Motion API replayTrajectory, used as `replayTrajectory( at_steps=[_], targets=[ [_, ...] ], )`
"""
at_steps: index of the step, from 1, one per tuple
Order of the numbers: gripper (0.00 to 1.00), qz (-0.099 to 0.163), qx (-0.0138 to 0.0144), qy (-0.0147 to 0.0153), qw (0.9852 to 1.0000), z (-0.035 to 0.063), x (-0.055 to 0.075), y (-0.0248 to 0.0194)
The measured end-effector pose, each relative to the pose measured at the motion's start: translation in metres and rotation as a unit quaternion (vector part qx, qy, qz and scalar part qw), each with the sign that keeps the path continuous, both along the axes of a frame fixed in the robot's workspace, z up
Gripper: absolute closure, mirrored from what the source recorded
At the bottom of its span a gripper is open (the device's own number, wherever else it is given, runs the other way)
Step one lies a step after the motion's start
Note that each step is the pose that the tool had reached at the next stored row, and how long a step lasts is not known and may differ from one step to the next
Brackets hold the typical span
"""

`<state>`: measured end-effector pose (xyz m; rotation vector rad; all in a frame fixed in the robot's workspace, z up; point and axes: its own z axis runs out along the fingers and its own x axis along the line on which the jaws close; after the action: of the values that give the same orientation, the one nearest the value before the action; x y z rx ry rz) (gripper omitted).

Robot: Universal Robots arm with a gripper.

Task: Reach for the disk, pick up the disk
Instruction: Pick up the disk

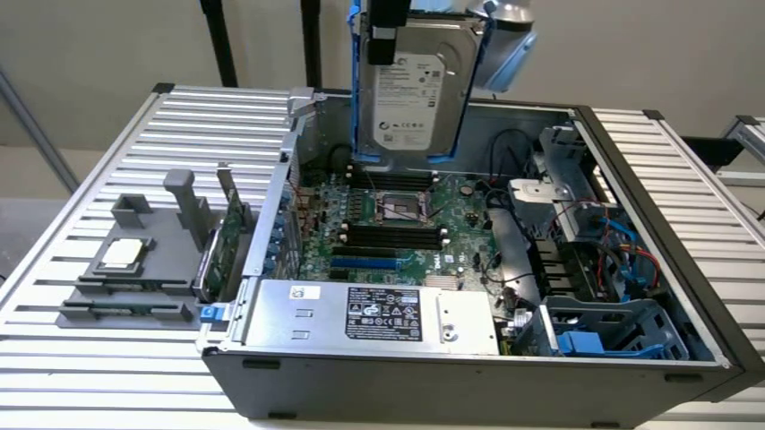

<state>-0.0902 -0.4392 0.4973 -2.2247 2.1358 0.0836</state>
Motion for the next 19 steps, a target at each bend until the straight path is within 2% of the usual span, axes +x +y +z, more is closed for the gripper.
replayTrajectory(
  at_steps=[7, 19],
  targets=[
    [0.67, 0.000, 0.0000, -0.0001, 1.0000, -0.0015, 0.024, -0.0157],
    [0.67, 0.000, 0.0000, -0.0005, 1.0000, -0.0050, 0.057, -0.0470]
  ],
)
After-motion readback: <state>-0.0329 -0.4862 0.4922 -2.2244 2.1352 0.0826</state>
